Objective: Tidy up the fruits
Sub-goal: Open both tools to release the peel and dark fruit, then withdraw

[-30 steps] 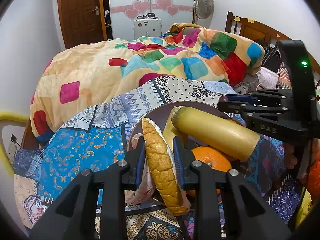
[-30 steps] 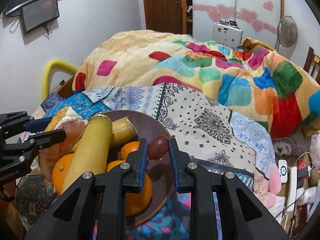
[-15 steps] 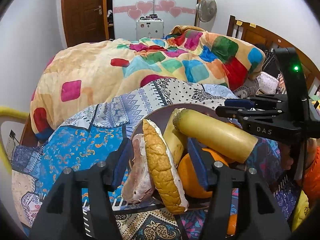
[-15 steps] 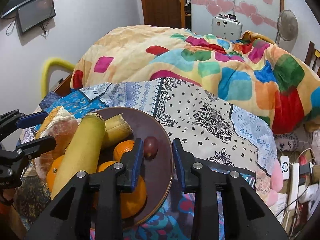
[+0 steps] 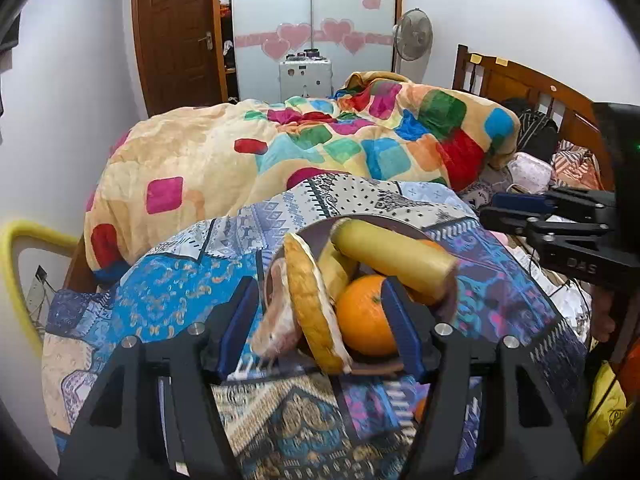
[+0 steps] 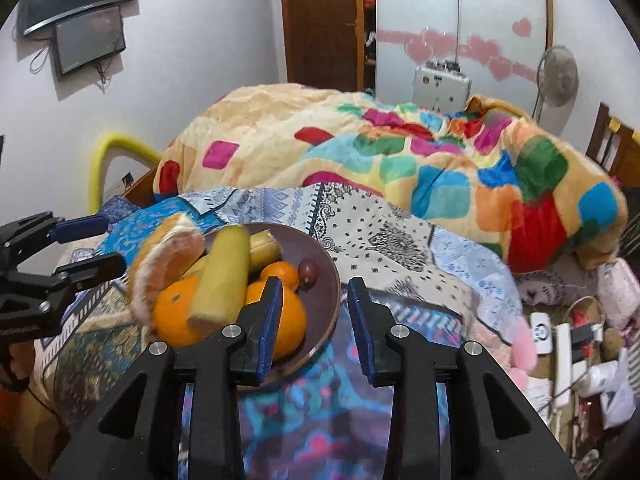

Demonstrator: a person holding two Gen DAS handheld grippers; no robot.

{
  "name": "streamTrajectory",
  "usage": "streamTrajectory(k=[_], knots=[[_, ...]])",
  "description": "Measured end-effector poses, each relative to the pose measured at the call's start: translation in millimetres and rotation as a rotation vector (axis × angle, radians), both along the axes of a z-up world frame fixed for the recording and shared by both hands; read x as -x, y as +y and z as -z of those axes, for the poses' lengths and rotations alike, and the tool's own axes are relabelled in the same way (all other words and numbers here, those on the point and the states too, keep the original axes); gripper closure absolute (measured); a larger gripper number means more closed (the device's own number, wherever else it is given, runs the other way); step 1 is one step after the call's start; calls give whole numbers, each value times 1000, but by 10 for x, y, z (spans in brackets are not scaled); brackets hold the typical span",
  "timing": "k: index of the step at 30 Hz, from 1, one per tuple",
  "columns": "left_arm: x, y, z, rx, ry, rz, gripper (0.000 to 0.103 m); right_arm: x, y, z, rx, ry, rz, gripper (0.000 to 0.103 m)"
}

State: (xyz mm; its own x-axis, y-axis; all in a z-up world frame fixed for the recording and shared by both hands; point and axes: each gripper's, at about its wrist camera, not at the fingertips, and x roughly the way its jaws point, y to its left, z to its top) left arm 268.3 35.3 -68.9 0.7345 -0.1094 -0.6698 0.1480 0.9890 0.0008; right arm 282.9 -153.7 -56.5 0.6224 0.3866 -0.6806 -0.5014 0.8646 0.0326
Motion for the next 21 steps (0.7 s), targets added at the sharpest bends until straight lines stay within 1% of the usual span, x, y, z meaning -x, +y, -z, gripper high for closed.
streamTrajectory(k=[2, 4, 6, 10, 15, 21], knots=[[129, -34, -14, -4, -7, -3, 38, 172, -47, -73, 4, -34, 2, 70], [253, -72, -8, -3, -5, -2, 37, 357, -103, -133, -6, -60, 1, 63], [337, -109, 9, 2, 2, -1, 37, 524, -148, -174, -17, -81, 2, 59], [541, -201, 77, -2, 11, -3, 34, 835, -184, -165, -8, -111, -3, 58], [758, -346, 221, -4, 26, 7, 30, 1083, -246, -32, -9, -95, -10, 57], [867, -482, 484, 17, 89, 30, 30, 1186, -325, 247, 12, -36, 4, 57]])
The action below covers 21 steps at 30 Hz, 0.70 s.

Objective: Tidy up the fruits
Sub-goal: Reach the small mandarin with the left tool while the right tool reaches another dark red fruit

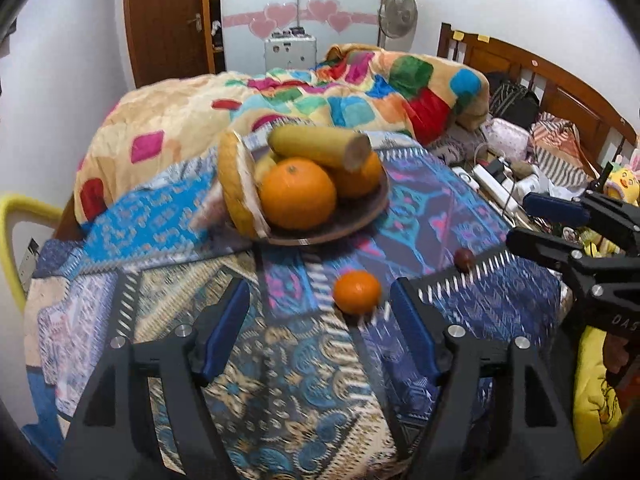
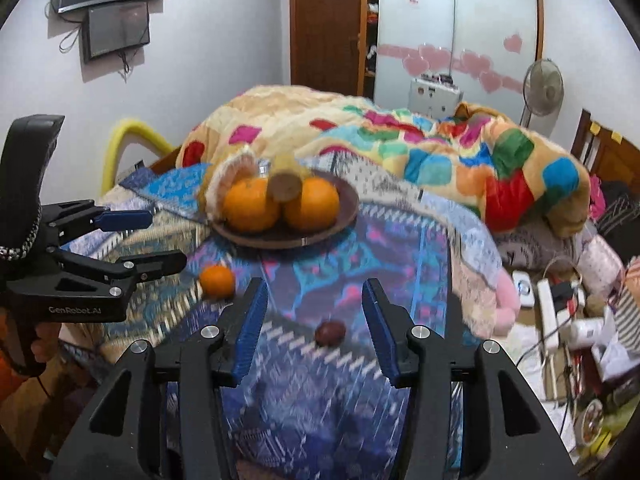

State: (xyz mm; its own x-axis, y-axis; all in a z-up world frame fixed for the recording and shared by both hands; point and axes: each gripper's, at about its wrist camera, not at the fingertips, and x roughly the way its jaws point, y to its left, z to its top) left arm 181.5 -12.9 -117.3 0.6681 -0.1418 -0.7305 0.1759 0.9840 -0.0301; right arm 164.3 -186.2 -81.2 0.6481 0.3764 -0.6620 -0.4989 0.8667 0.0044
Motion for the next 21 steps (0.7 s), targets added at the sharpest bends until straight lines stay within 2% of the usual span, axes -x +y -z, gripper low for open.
streamTrajectory(k=[7, 15, 17, 21], knots=[[-20, -153, 237, -19, 42, 23, 30, -45, -105, 338, 24, 78, 31, 57], [-172, -229, 384, -10, 60, 39, 31, -182, -91, 562, 29, 137, 31, 57], [-202, -242, 399, -4, 61, 42, 36, -208, -79, 594, 26, 139, 29, 58], [-243, -267, 432, 7, 70, 52, 47, -198, -52, 601, 37, 113, 25, 71]])
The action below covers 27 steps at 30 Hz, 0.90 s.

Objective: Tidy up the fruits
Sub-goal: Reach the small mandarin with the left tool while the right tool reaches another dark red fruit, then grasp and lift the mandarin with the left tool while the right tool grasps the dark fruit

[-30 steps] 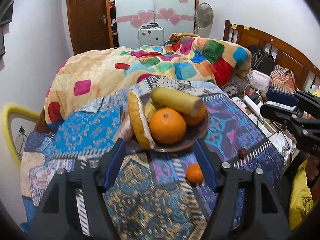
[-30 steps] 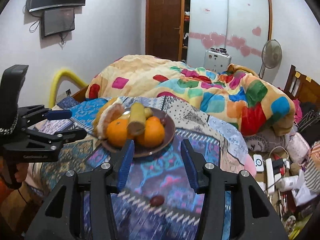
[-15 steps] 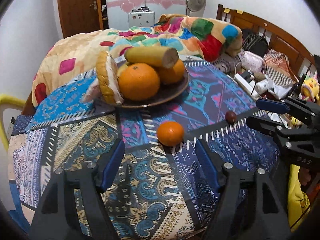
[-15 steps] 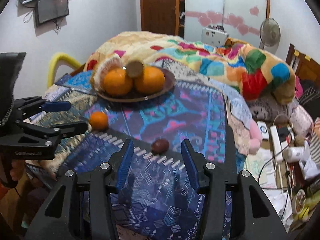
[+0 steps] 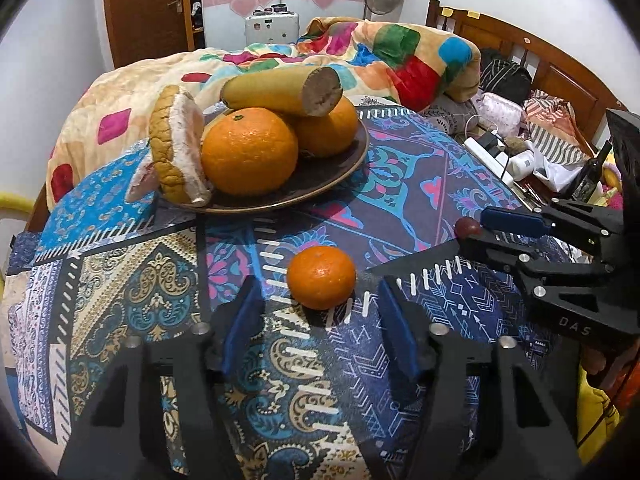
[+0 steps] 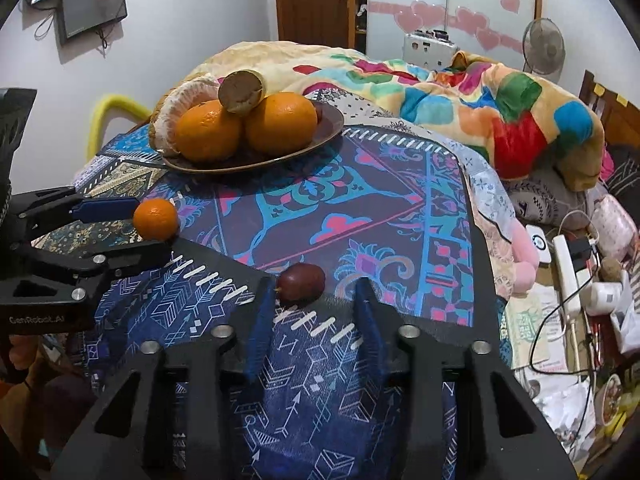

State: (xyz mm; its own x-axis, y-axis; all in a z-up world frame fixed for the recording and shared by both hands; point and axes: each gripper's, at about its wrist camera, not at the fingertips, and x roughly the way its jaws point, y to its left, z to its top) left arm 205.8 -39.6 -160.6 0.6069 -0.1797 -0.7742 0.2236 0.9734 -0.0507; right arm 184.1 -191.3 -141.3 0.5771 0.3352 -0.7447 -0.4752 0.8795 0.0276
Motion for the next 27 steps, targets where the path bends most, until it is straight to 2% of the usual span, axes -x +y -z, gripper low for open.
streamTrajectory(k=[3, 4, 5, 12, 27], knots=[[-14, -14, 14, 3, 2, 0, 58, 11, 27, -2, -1, -3, -15, 84], [-12, -12, 10, 3, 0, 0, 67, 15, 39, -6, 0, -4, -21, 85], [-12, -10, 5, 3, 0, 1, 69, 9, 48, -8, 7, -8, -20, 86], [47, 131, -90, 38, -7, -5, 69, 16, 47, -91, -20, -9, -22, 87], [6, 476, -571, 49, -110, -55, 69, -136, 268, -416, -71, -77, -58, 87]])
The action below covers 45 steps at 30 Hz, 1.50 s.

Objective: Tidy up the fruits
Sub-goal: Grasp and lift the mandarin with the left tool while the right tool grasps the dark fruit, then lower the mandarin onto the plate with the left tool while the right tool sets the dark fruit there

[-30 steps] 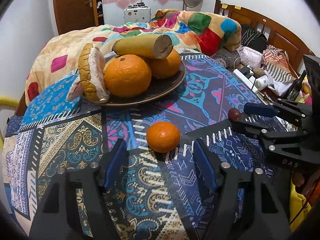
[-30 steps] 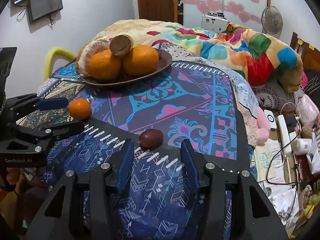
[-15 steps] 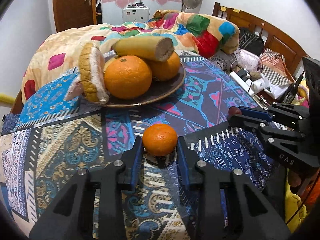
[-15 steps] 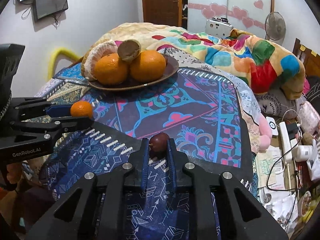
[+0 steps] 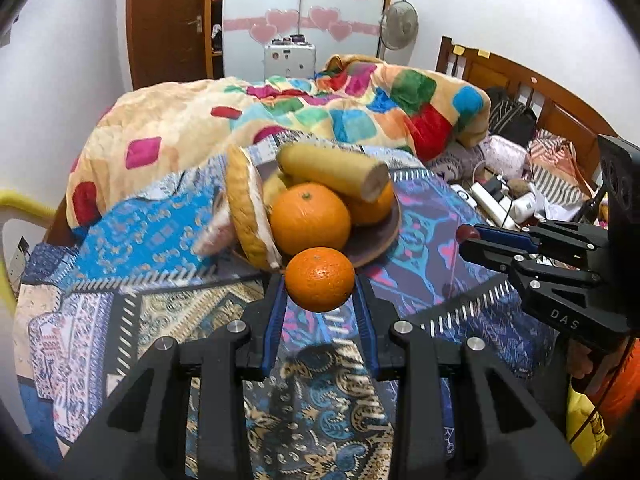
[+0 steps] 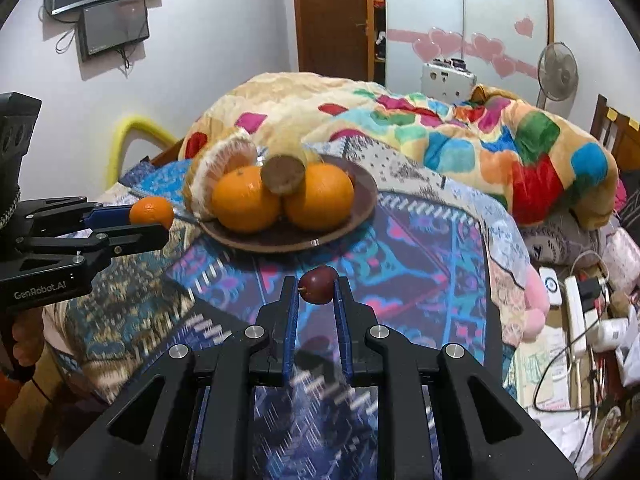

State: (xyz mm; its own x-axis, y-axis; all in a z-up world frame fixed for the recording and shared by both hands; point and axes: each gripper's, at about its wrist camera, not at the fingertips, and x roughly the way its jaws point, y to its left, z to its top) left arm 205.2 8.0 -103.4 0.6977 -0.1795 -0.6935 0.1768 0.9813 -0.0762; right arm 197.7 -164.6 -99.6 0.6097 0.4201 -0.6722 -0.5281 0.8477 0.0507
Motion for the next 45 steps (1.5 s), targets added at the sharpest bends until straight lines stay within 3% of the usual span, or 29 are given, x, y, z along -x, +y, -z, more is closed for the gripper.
streamTrajectory(k=[12, 24, 26, 29, 37, 45], knots=[[-491, 113, -170, 1, -33, -27, 69, -287, 220, -370, -29, -102, -23, 87], [-932, 183, -176, -22, -39, -25, 69, -622, 456, -385, -18, -133, -42, 87], [-975, 197, -155, -22, -34, -32, 61, -646, 479, -370, -13, -133, -44, 87], [-977, 229, -170, -12, -53, -44, 51, -680, 513, -349, -14, -121, -52, 87], [-817, 407, -291, -4, -103, -68, 51, -749, 675, -299, -3, -97, -81, 87], [-742, 617, -221, -1, -91, -92, 50, -804, 919, -233, 28, -76, -116, 87]])
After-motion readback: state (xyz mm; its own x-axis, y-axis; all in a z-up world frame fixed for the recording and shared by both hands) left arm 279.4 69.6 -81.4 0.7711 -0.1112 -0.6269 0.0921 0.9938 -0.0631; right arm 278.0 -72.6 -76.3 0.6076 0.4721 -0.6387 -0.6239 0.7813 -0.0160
